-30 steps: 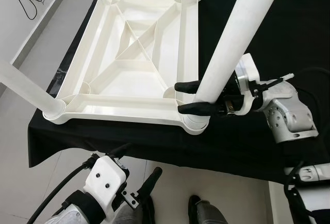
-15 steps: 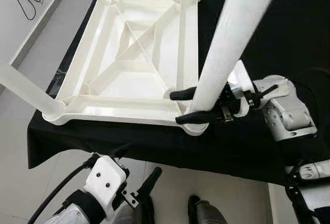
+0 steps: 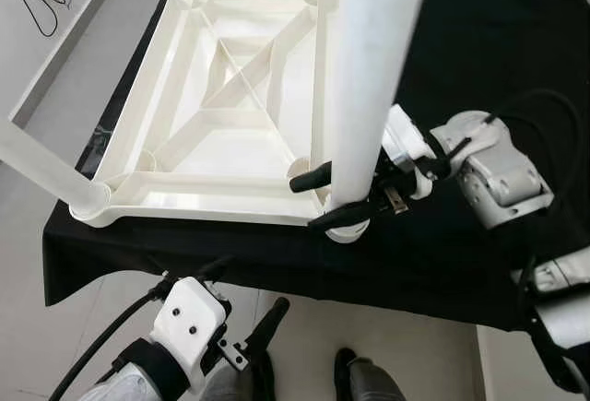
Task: Building children table
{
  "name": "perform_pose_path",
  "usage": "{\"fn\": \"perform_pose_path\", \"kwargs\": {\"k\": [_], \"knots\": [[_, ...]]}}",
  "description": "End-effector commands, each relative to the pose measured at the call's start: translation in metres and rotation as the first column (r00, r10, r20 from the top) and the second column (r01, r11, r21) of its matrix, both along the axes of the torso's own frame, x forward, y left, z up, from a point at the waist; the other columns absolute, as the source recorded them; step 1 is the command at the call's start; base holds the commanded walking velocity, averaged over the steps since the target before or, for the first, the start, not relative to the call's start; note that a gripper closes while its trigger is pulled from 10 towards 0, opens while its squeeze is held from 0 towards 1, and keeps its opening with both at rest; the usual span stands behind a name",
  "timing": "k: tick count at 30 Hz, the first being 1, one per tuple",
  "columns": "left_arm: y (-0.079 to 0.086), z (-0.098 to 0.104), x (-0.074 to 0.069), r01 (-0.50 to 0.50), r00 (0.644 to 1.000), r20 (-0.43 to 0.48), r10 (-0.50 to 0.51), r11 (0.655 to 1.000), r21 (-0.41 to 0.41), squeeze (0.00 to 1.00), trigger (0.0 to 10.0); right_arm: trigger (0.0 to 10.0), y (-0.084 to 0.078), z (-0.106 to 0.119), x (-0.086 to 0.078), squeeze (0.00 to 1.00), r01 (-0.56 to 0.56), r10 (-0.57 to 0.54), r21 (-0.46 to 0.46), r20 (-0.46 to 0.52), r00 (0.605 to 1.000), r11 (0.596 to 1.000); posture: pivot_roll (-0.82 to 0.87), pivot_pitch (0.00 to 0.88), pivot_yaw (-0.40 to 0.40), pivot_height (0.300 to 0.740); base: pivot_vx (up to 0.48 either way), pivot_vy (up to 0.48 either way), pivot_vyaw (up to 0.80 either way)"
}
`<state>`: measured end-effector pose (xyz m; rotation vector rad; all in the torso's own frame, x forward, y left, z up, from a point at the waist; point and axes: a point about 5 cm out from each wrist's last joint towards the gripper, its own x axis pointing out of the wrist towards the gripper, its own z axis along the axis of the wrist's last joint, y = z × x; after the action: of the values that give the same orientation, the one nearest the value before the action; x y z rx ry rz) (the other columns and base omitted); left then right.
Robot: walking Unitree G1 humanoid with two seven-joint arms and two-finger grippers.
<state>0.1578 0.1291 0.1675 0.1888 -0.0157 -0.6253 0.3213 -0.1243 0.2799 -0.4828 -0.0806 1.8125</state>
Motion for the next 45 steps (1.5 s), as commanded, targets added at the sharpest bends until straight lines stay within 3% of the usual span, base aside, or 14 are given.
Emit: {"fn": "perform_pose_path", "kwargs": {"k": [1, 7, 30, 36, 41, 45], "knots": [[0.0, -0.004, -0.002, -0.007, 1.0, -0.02, 0.007, 1.0, -0.001, 0.0, 10.0, 10.0, 0.007, -0.023, 0.002, 0.0, -0.02, 0.016, -0.023, -0.128, 0.992, 1.0, 0.09, 0.362, 0.042, 0.74, 0.0, 0.0, 0.0], [0.0, -0.004, -0.002, -0.013, 1.0, -0.018, 0.013, 1.0, -0.003, 0.0, 10.0, 10.0, 0.008, -0.016, 0.011, 0.0, 0.02, -0.007, 0.078, -0.163, 0.987, 0.997, 0.08, 0.365, 0.039, 0.74, 0.0, 0.0, 0.0], [0.0, -0.003, -0.001, -0.012, 1.0, -0.018, 0.012, 1.0, -0.005, 0.0, 10.0, 10.0, -0.002, -0.046, 0.008, 0.0, 0.069, -0.048, 0.116, -0.174, 0.984, 0.991, 0.09, 0.367, 0.043, 0.74, 0.0, 0.0, 0.0], [0.001, -0.003, -0.001, -0.015, 1.0, -0.018, 0.015, 1.0, -0.002, 0.0, 10.0, 10.0, -0.005, -0.055, 0.002, 0.0, 0.044, -0.039, 0.028, -0.144, 0.989, 0.999, 0.09, 0.37, 0.045, 0.74, 0.0, 0.0, 0.0], [0.001, -0.004, -0.001, -0.013, 1.0, -0.019, 0.013, 1.0, -0.002, 0.0, 10.0, 10.0, -0.008, -0.058, -0.004, 0.0, -0.003, -0.005, -0.131, -0.064, 0.998, 0.991, 0.09, 0.367, 0.045, 0.74, 0.0, 0.0, 0.0], [0.0, -0.004, -0.001, -0.014, 1.0, -0.019, 0.014, 1.0, -0.002, 0.0, 10.0, 10.0, -0.006, -0.056, -0.003, 0.0, -0.008, 0.0, -0.141, -0.053, 0.999, 0.99, 0.08, 0.364, 0.044, 0.74, 0.0, 0.0, 0.0]]}}
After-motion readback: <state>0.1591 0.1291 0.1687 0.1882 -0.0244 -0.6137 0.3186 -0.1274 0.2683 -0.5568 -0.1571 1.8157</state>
